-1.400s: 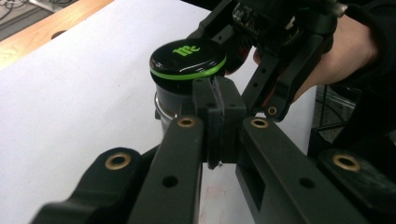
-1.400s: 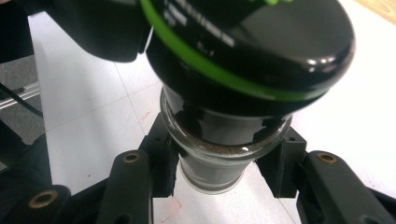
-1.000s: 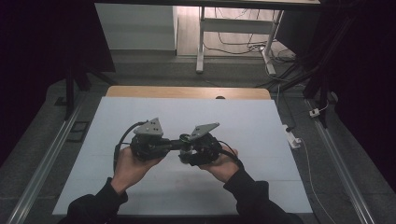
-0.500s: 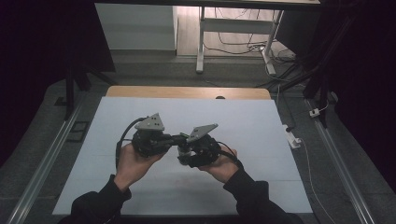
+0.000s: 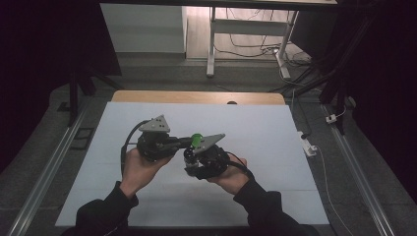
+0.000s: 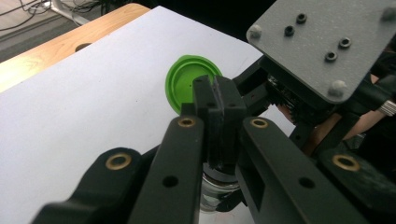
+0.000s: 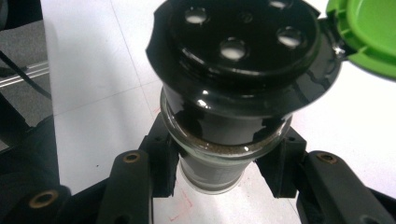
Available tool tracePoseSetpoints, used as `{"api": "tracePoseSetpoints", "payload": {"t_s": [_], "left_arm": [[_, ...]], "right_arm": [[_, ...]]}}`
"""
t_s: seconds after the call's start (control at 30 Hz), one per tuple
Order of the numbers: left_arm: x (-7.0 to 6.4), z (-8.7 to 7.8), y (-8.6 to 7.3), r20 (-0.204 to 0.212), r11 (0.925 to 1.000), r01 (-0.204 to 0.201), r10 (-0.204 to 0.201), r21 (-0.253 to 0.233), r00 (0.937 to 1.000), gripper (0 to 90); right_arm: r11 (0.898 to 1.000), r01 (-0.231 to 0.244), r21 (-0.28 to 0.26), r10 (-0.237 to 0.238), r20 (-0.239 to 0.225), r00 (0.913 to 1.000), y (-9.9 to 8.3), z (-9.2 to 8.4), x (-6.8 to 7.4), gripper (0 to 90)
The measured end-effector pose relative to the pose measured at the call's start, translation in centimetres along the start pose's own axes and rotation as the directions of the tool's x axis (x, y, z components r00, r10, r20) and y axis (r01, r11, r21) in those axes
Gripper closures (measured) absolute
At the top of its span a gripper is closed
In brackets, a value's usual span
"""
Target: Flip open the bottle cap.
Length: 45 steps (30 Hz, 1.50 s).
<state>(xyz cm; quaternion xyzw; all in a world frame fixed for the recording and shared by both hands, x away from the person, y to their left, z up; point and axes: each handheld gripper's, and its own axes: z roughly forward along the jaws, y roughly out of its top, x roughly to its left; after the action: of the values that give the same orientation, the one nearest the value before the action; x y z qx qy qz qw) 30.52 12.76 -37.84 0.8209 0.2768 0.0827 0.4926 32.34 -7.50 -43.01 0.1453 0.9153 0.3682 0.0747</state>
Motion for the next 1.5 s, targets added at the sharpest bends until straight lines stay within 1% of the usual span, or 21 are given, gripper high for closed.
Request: {"api": "tracePoseSetpoints", "payload": {"t_s": [0.13,0.17,0.27,0.4,0.47,0.5,0.67,0.7,0.77,0.83,0.97,1.0,1.1,1.13,1.2,1.27,1.37,1.43,1.47,1.5], "left_arm": [[-0.1,-0.1,0.0,0.003,0.9999,-0.011,0.011,0.003,0.9999,89.0],[-0.2,-0.1,0.0,0.005,0.9998,-0.019,0.019,0.009,0.9998,88.9],[-0.3,-0.1,0.0,-0.001,0.9995,-0.028,0.028,0.016,0.9996,88.3],[-0.4,-0.3,0.0,-0.008,0.9993,-0.033,0.033,0.016,0.9994,81.3],[-0.5,-0.5,0.0,-0.016,0.9991,-0.04,0.04,0.016,0.9991,75.1],[-0.5,-0.6,-0.1,-0.019,0.9991,-0.04,0.04,0.015,0.999,72.3],[-0.6,-1.0,-0.3,-0.034,0.9992,-0.038,0.038,0.014,0.9987,55.5],[-0.6,-1.3,-0.4,-0.037,0.9994,-0.031,0.031,0.013,0.9988,52.2],[-0.5,-1.4,-0.5,-0.038,0.9995,-0.029,0.029,0.011,0.9988,44.9],[-0.5,-1.8,-0.8,-0.051,0.9997,-0.023,0.023,0.005,0.9985,39.0],[-0.5,-2.2,-1.1,-0.059,0.9999,-0.011,0.011,-0.003,0.9982,28.7],[-0.5,-2.4,-1.3,-0.059,1.0,-0.006,0.005,-0.007,0.9982,28.7],[-0.6,-2.8,-1.7,-0.065,0.9999,-0.004,0.004,-0.011,0.9979,19.0],[-0.7,-2.9,-1.8,-0.067,0.9999,-0.002,0.001,-0.011,0.9977,17.7],[-0.8,-3.2,-2.0,-0.058,0.9999,-0.001,0.0,-0.016,0.9983,16.3],[-0.9,-3.5,-2.5,-0.055,0.9998,0.008,-0.009,-0.019,0.9985,14.5],[-1.0,-3.8,-2.8,-0.058,0.9997,0.014,-0.015,-0.02,0.9982,11.0],[-1.1,-4.0,-3.2,-0.054,0.9996,0.021,-0.022,-0.018,0.9983,8.6],[-1.3,-4.3,-3.7,-0.057,0.9996,0.025,-0.025,-0.014,0.998,7.8],[-1.3,-4.3,-3.7,-0.057,0.9996,0.025,-0.025,-0.014,0.998,6.3]], "right_arm": [[1.0,-0.001,-0.006,0.001,0.001,1.0,0.0,-0.1,-0.1,53.2],[1.0,-0.002,-0.007,0.002,0.002,1.0,-0.1,-0.1,-0.2,53.2],[1.0,-0.004,-0.012,0.004,0.004,1.0,-0.1,-0.2,-0.3,53.2],[1.0,-0.012,-0.019,0.012,0.006,0.9999,-0.1,-0.4,-0.4,53.1],[1.0,-0.014,-0.022,0.014,0.009,0.9999,-0.2,-0.4,-0.5,53.1],[1.0,-0.022,-0.023,0.022,0.009,0.9997,-0.2,-0.5,-0.5,53.1],[0.999,-0.029,-0.031,0.029,0.012,0.9995,-0.2,-0.6,-0.6,53.1],[0.999,-0.03,-0.032,0.03,0.013,0.9995,-0.2,-0.6,-0.7,53.1],[0.999,-0.032,-0.035,0.033,0.014,0.9994,-0.2,-0.7,-0.7,53.1],[0.999,-0.038,-0.037,0.039,0.013,0.9992,-0.2,-0.8,-0.7,53.1],[0.998,-0.04,-0.038,0.041,0.013,0.9991,-0.2,-0.9,-0.7,53.1],[0.998,-0.04,-0.038,0.041,0.013,0.9991,-0.2,-0.9,-0.7,53.1],[0.998,-0.043,-0.043,0.043,0.012,0.999,-0.2,-1.0,-0.8,53.1],[0.998,-0.045,-0.044,0.045,0.012,0.9989,-0.2,-1.0,-0.8,53.1],[0.998,-0.048,-0.046,0.049,0.014,0.9987,-0.2,-1.1,-0.9,53.1],[0.998,-0.05,-0.048,0.05,0.012,0.9987,-0.2,-1.1,-0.9,53.1],[0.997,-0.05,-0.051,0.051,0.014,0.9986,-0.2,-1.2,-0.9,53.1],[0.998,-0.046,-0.053,0.047,0.015,0.9988,-0.3,-1.3,-1.0,53.1],[0.997,-0.046,-0.056,0.047,0.016,0.9988,-0.3,-1.3,-1.0,53.1],[0.997,-0.051,-0.056,0.052,0.016,0.9985,-0.3,-1.4,-1.0,53.1]]}}
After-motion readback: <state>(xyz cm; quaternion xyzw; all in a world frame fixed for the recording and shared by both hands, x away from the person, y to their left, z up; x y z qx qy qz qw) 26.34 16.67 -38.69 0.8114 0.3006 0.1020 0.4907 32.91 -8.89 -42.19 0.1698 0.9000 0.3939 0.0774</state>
